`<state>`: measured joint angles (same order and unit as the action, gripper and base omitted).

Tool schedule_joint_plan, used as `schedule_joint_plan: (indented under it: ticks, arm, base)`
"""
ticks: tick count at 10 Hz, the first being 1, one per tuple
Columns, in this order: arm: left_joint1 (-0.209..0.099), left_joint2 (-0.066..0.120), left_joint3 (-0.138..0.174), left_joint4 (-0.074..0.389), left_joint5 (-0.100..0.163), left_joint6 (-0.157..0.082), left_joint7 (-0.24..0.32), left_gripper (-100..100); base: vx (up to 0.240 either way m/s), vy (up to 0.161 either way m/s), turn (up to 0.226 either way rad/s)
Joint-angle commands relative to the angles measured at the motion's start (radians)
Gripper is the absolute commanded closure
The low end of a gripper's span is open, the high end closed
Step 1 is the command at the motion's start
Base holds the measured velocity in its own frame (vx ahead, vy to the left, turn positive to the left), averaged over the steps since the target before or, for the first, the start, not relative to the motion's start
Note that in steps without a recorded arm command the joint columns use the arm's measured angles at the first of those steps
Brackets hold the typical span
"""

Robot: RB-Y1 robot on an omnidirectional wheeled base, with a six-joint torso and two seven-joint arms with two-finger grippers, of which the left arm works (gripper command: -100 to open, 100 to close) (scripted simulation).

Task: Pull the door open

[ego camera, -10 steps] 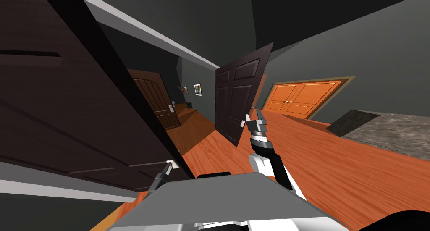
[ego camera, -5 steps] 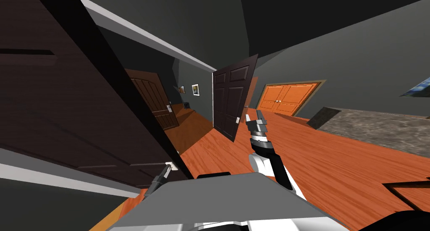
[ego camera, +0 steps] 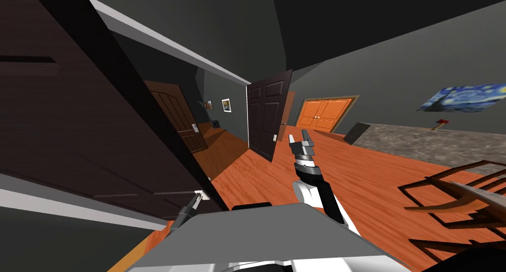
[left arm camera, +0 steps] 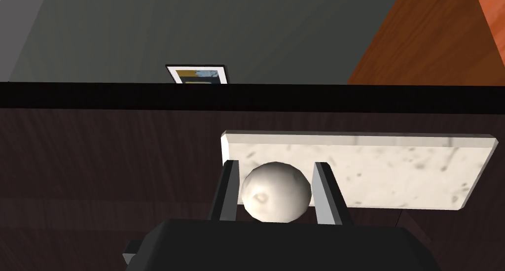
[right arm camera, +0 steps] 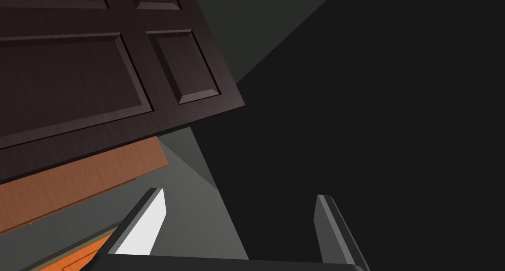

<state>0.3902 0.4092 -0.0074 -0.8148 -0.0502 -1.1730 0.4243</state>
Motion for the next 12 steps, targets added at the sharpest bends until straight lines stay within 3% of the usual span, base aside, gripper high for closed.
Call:
schedule_joint_plan:
  ticks: [1,6,7,12]
  arm:
    - [-0.005,0.006,-0.002,0.013,-0.003,-0.013,0.005,100]
    - [-0.023,0.022,-0.008,0.046,-0.010,-0.040,0.017,100]
    - [-0.023,0.016,-0.012,0.045,-0.011,-0.035,0.015,100]
    - [-0.137,0.001,-0.039,0.119,0.015,0.008,-0.005,100]
  base:
    - [-0.193,0.070,-0.159]
    - [-0.205,0.053,-0.117]
    - [-0.090,0.025,-0.035]
    - [-0.191,0.042,-0.104]
